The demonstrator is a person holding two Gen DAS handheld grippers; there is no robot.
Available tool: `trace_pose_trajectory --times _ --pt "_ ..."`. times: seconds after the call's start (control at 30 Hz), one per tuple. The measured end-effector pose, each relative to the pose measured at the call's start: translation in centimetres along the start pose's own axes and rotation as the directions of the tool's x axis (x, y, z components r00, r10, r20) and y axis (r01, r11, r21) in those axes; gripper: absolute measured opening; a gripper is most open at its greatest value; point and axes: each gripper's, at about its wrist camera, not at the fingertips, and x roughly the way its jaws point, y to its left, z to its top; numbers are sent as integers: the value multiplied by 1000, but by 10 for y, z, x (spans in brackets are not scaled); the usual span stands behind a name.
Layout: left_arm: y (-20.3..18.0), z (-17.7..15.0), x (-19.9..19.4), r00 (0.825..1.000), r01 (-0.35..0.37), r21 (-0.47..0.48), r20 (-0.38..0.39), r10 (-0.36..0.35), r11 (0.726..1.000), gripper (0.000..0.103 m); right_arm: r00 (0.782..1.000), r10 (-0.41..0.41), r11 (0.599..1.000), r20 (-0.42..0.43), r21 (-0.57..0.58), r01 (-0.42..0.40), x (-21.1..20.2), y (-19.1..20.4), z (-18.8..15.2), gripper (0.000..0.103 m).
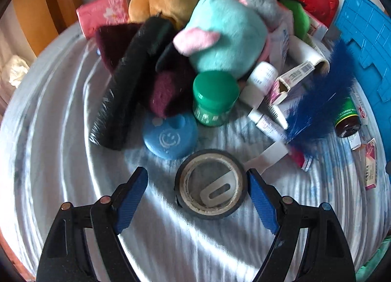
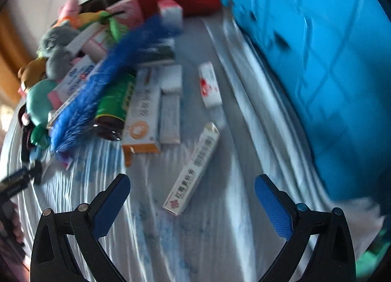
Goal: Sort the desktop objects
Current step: 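Grasp the black tape roll with the left gripper while the right grasps the white barcoded medicine box, then carry the tape roll and medicine box over the blue bin and open both grippers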
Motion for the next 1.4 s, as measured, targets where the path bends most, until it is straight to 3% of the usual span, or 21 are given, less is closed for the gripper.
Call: trace_pose_trajectory --times 0.1,0.2,0.27,0.33,0.4,0.43,0.5,0.7,0.87,1.07,1.17,1.3,1.4 --pt "7 -3 -3 997 78 -27 16 -78 997 55 999 -35 999 -15 9 35 6 1 0 103" --pt "9 -6 -6 999 38 3 28 -38 999 55 999 -42 999 -31 26 43 15 4 5 101" --pt "11 -10 -13 999 16 6 41 -16 1000 55 998 -53 998 -38 38 54 21 5 8 83" --pt "14 -13 -24 998 -12 5 67 12 1000 55 996 -63 997 -56 40 66 29 6 11 58" --pt "16 -14 -38 995 -45 7 91 44 999 55 995 -61 997 -83 43 64 38 6 12 46" --pt "17 -15 -45 993 -58 8 104 57 998 55 994 -65 997 -91 44 69 40 6 12 27" --pt "18 -15 -57 989 -80 10 121 79 997 55 993 -80 996 -88 42 84 37 5 11 18" --pt "2 -9 -97 973 -118 25 203 111 993 55 1000 -4 1000 28 -18 4 -29 13 12 18" --pt "-31 -2 -133 951 -93 67 301 68 993 55 984 72 992 165 -115 -54 -116 29 26 18" --pt "-88 1 -180 918 -68 81 394 31 994 55 910 150 974 386 -216 -69 -214 21 41 18" --pt "-132 1 -210 887 -38 85 461 -5 996 55 862 212 962 461 -256 -100 -245 -1 49 18" --pt "-208 3 -262 818 -13 106 573 -50 994 55 809 247 953 534 -287 -102 -289 -55 59 18" --pt "-275 9 -298 786 44 133 607 -117 990 55 794 197 960 575 -279 -35 -315 -112 77 18"
